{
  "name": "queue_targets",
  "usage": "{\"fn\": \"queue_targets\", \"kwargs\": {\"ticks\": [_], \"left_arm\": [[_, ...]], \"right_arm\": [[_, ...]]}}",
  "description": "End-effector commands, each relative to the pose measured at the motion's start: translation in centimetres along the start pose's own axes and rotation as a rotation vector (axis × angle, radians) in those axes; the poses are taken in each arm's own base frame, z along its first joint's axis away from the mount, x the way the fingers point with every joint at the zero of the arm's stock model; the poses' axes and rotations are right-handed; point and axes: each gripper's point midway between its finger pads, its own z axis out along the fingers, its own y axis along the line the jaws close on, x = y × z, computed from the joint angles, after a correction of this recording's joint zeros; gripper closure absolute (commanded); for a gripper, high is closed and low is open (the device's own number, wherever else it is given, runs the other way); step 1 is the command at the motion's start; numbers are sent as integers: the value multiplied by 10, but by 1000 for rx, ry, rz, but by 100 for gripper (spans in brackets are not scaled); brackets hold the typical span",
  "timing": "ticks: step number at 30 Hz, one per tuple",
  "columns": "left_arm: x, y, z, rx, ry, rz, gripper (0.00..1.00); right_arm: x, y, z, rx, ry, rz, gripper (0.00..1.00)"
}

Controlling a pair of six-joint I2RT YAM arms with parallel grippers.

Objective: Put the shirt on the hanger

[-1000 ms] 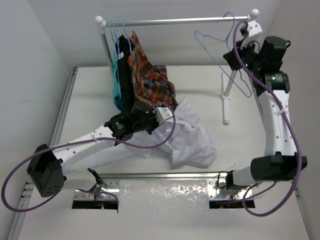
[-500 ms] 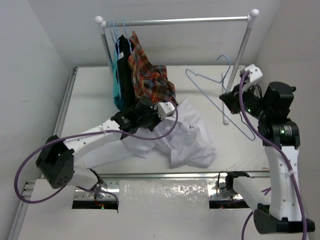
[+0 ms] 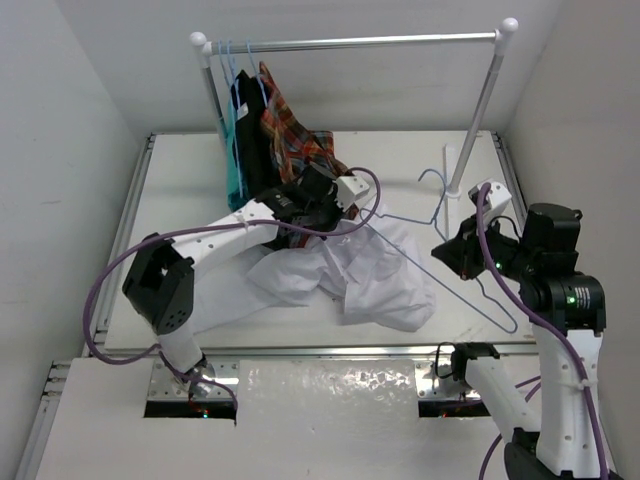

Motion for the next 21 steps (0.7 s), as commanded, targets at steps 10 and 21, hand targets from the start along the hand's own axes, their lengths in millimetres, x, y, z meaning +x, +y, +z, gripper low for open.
{"fn": "queue_targets", "kwargs": {"ticks": [10, 21], "left_arm": [[-27, 12, -7, -28, -36, -31, 100], [-21, -12, -28, 80, -42, -53, 100]], "right_arm": [[44, 15, 15, -121, 64, 58, 100], [35, -2, 63, -136, 11, 11, 100]]}}
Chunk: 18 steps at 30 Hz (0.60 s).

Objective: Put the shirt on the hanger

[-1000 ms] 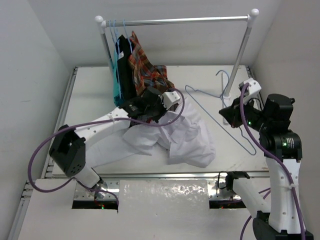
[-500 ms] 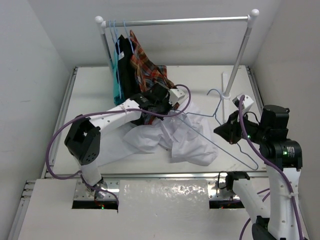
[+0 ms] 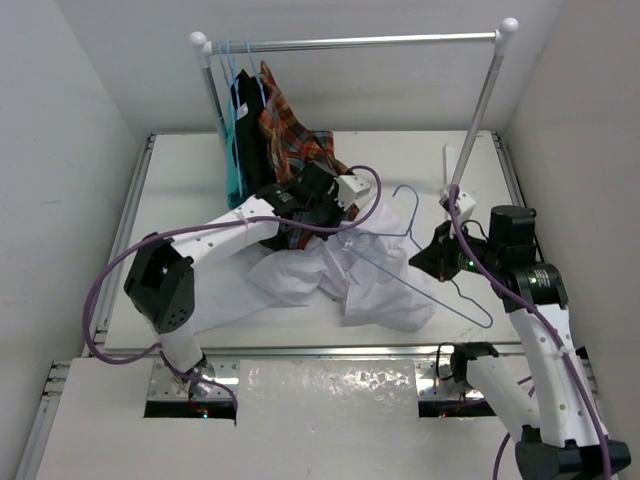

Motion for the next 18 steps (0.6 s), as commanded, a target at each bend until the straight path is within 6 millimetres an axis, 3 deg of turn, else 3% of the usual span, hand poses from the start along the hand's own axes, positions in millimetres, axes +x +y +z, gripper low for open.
{"fn": "queue_targets", "kwargs": {"ticks": [1, 6, 12, 18], "left_arm": [[-26, -4, -28, 25, -100, -1, 100], [-38, -12, -41, 64, -149, 26, 100], [-42, -29, -59, 154, -196, 96, 100], [-58, -57, -87, 290, -290, 162, 100]], "right_arm": [[-15, 1, 18, -14, -23, -105, 100], [-1, 8, 40, -41, 65, -176, 100], [-16, 5, 47, -78, -4, -389, 100], [-11, 17, 61, -198, -36, -479, 100]]}}
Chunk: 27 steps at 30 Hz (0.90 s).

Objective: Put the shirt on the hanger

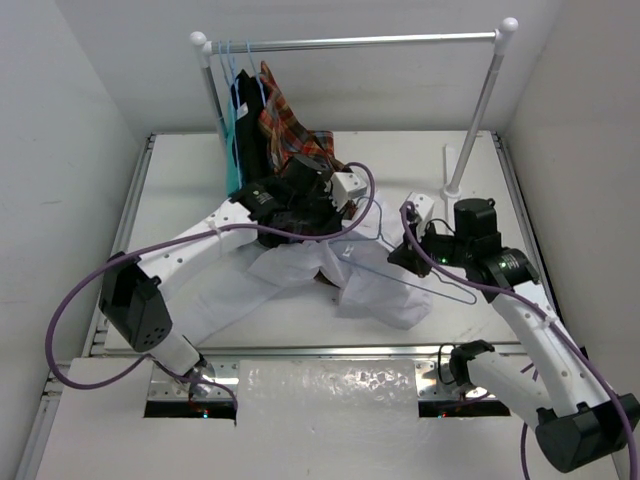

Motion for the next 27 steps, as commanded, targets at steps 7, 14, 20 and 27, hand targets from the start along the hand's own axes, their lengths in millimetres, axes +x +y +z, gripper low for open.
{"fn": "queue_targets", "kwargs": {"ticks": [7, 14, 20, 27], "left_arm": [[-49, -67, -37, 266, -201, 152, 100], [-71, -94, -35, 387, -260, 99, 100], [-52, -74, -25, 286, -199, 157, 61], [-52, -42, -50, 108, -187, 281, 33]], "right_arm": [[-27, 7, 11, -43, -165, -235, 100], [-22, 16, 29, -82, -201, -267, 100], [9, 16, 47, -102, -216, -207, 100], [31, 0, 64, -23, -253, -145, 100]]}}
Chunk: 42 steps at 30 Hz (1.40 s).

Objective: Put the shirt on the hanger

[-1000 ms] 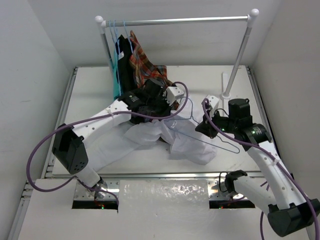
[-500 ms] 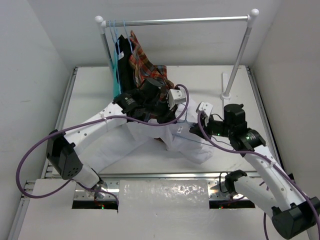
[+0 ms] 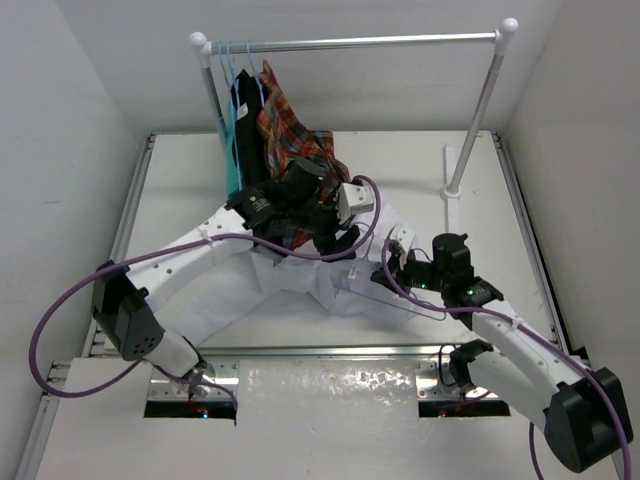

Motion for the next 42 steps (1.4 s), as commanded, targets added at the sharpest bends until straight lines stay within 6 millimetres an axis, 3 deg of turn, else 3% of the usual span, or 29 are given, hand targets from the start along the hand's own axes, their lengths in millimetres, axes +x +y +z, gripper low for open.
{"fn": "queue_targets", "kwargs": {"ticks": [1, 8, 10, 11, 12, 15, 16, 18, 19, 20, 21, 23, 28, 33, 37, 41, 42], "left_arm": [[-30, 11, -35, -116, -69, 143, 33], [-32, -3, -65, -177, -180, 261, 31], [-38, -5, -74, -190, -199, 337, 36], [-37, -8, -75, -177, -194, 362, 54], [-34, -10, -75, -160, -177, 388, 63], [15, -16, -66, -64, 4, 438, 100], [55, -5, -56, -84, 125, 371, 100], [84, 7, -51, -107, 182, 288, 96], [80, 10, -47, -140, 140, 235, 87], [85, 12, -43, -157, 128, 203, 71], [72, 13, -40, -184, 64, 161, 66], [69, 10, -31, -207, 45, 136, 57], [77, 26, -14, -283, 52, 53, 56], [71, 19, -3, -225, 12, 39, 56], [79, 23, 7, -230, 22, -3, 57], [93, 39, 16, -292, 52, 8, 68], [100, 43, 17, -315, 65, 16, 79]], "right_arm": [[-34, -13, 5, 53, -132, -60, 100], [-21, -15, 10, 51, -109, -36, 100], [-19, -15, 11, 51, -97, -37, 100], [-19, -15, 11, 48, -89, -41, 100], [-17, -16, 11, 49, -81, -39, 100], [-17, -17, 12, 53, -74, -46, 100], [-18, -19, 12, 57, -69, -47, 100], [-19, -19, 12, 55, -65, -51, 100], [-18, -18, 12, 52, -61, -50, 100], [-17, -18, 11, 50, -52, -49, 100], [-16, -18, 11, 51, -50, -47, 100], [-15, -17, 11, 50, -46, -42, 100], [-14, -19, 10, 57, -41, -43, 100], [-11, -18, 9, 56, -21, -48, 100], [-8, -18, 9, 58, -10, -45, 100], [-5, -18, 9, 58, -9, -44, 100], [-4, -18, 9, 59, -6, -46, 100]]}}
